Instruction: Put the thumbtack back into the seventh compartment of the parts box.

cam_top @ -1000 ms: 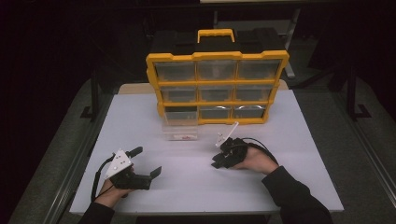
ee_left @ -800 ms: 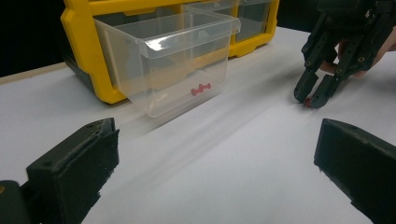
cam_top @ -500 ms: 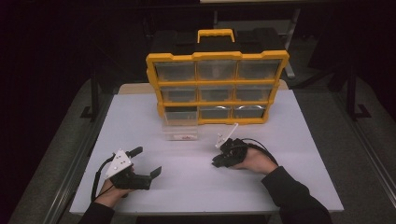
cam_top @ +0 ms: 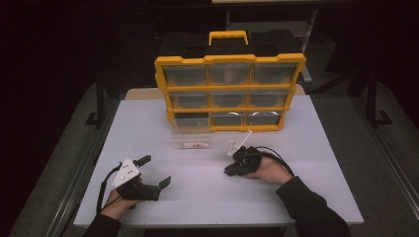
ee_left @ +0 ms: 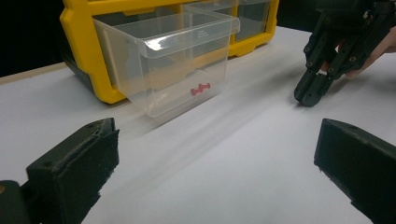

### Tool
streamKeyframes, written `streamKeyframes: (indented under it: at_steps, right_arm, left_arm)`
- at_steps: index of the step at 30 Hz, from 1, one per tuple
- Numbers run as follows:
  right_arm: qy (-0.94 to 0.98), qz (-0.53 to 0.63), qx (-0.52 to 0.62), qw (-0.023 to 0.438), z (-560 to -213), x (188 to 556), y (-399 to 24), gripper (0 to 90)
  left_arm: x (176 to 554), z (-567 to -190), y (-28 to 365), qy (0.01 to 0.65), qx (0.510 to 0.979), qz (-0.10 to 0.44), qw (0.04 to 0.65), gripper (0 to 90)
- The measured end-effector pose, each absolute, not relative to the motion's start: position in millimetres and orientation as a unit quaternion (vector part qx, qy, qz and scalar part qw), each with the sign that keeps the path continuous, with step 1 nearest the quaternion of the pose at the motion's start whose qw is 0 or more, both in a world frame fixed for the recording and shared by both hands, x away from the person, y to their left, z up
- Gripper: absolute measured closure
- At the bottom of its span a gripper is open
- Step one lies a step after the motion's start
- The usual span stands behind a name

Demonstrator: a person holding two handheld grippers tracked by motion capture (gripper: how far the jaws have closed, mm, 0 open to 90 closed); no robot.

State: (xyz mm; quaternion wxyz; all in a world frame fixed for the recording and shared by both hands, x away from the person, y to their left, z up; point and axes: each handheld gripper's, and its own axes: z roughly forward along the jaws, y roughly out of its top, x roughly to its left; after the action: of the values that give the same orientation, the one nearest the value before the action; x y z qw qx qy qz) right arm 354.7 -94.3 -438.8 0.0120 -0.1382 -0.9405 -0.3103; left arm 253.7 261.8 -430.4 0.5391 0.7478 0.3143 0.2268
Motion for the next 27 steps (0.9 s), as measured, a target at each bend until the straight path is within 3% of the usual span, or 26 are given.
streamKeyframes:
  at_steps: [27]
  right_arm:
    - [-0.931, -0.323, -0.172, 0.012, -422.6, 356.6, -92.7, 82.7]
  left_arm:
    - [254.0, -430.5, 261.7, 0.312, 0.749, 0.227, 0.538, 0.0]
